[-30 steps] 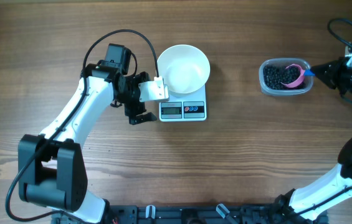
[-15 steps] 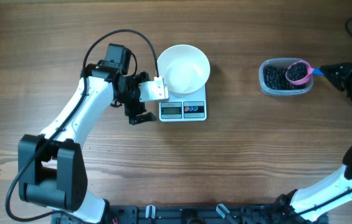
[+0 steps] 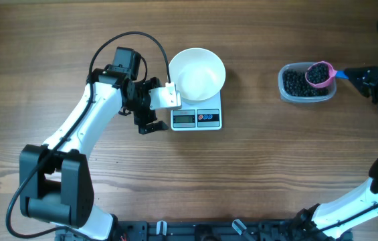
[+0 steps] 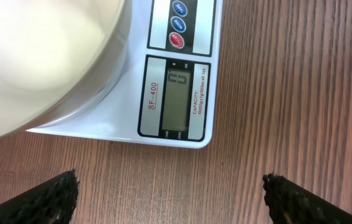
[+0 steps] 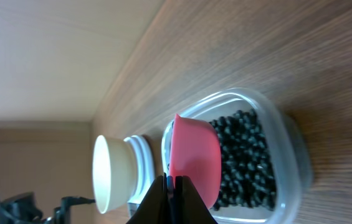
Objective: Scoop item into bowl and weigh 150g on scale
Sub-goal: 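Lift the filled scoop and carry it left over the white bowl, then tilt the scoop with the right gripper to pour beans into the bowl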
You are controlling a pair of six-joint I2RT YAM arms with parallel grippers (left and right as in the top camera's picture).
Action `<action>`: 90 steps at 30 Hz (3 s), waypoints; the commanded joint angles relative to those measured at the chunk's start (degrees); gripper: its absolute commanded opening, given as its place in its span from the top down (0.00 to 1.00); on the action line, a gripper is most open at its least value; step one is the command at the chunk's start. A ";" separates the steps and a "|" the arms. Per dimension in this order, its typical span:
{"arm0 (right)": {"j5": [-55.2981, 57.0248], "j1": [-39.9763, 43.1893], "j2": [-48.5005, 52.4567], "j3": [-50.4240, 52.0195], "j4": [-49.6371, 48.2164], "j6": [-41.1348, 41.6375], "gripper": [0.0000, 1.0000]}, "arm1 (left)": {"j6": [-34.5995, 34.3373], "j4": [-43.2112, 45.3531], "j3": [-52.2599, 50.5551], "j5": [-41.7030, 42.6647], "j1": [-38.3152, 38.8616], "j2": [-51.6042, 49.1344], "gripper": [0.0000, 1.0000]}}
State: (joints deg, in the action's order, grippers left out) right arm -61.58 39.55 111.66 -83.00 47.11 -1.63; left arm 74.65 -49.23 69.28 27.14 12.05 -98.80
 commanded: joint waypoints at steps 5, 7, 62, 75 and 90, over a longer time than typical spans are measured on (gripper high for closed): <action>-11.13 0.28 0.66 0.09 0.09 -1.36 0.96 | -0.52 0.00 -0.44 1.31 -0.02 0.42 0.00; -12.37 0.26 0.66 0.09 0.35 -1.16 0.96 | -0.52 0.00 -0.44 1.33 -0.02 0.42 0.00; -14.49 -40.63 0.66 0.09 -31.63 19.74 0.96 | -0.52 0.00 -0.44 1.33 -0.02 0.42 0.00; -0.92 -45.22 0.66 0.11 -32.06 6.01 0.96 | -0.52 0.00 -0.44 1.33 -0.02 0.42 0.00; 3.52 -45.88 0.66 0.11 -26.75 -16.61 0.96 | -0.52 -0.02 -0.44 1.33 -0.02 0.42 0.00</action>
State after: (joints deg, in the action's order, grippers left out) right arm -58.22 -5.98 111.68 -82.78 20.80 -12.36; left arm 74.65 -49.23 69.25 27.14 12.05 -98.80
